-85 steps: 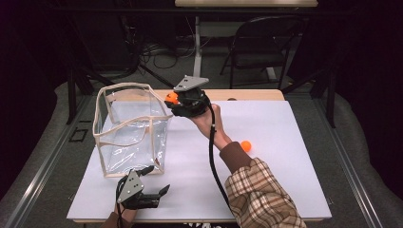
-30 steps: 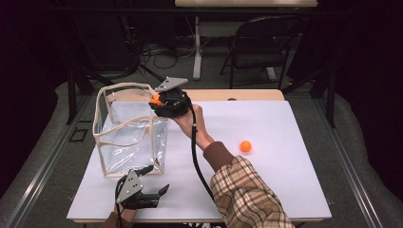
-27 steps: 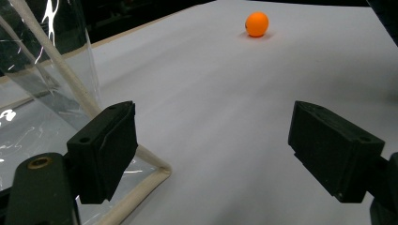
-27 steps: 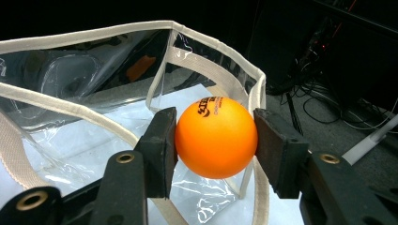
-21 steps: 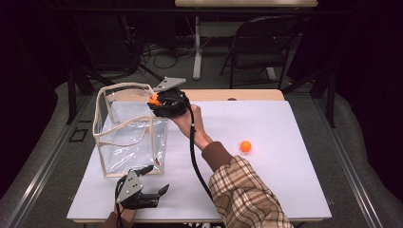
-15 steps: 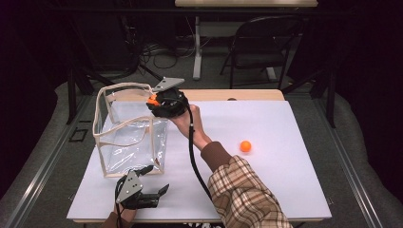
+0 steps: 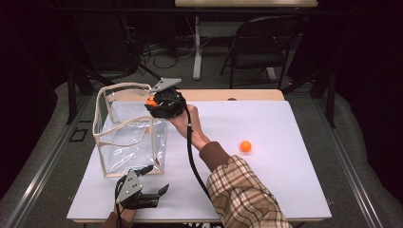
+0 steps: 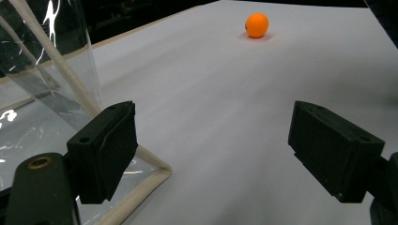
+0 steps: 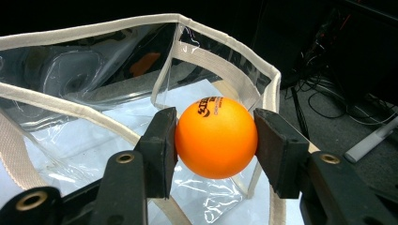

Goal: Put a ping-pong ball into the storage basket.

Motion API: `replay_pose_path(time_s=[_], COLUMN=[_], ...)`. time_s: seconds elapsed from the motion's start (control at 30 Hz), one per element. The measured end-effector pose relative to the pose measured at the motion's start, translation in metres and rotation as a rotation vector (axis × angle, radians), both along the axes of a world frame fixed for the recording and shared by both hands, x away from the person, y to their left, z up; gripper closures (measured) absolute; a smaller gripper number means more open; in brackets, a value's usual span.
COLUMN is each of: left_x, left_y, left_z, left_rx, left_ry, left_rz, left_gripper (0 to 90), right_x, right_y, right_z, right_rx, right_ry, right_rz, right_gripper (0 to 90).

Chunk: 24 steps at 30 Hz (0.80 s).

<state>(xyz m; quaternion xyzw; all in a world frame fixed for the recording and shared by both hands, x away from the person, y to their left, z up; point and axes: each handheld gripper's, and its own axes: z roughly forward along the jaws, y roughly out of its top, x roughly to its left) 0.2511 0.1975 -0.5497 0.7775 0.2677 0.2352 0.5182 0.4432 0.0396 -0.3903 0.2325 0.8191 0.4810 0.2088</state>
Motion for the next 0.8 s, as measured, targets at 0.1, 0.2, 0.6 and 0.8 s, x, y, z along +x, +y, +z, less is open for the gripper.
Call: replay_pose_path(time_s=[0.1, 0.2, 0.6, 0.8], left_x=[0.0, 0.0, -0.001, -0.001], left_y=[0.0, 0.0, 0.0, 0.0], left_z=[0.0, 0.0, 0.001, 0.001], left_rx=[0.0, 0.001, -0.004, -0.003], left_ry=[0.0, -0.001, -0.004, -0.003], left_rz=[0.0, 0.0, -0.001, -0.002], left_gripper=[16.1, 16.1, 16.0, 16.1], right_x=[0.0, 0.0, 0.003, 0.004], right_y=[0.0, 0.0, 0.01, 0.013], right_z=[0.0, 0.0, -0.002, -0.003], right_rx=[0.001, 0.001, -0.027, -0.038], right_ry=[0.0, 0.0, 0.028, 0.043], right_rz=[-0.001, -0.001, 0.006, 0.004], right_gripper=[50.9, 50.9, 50.7, 50.7])
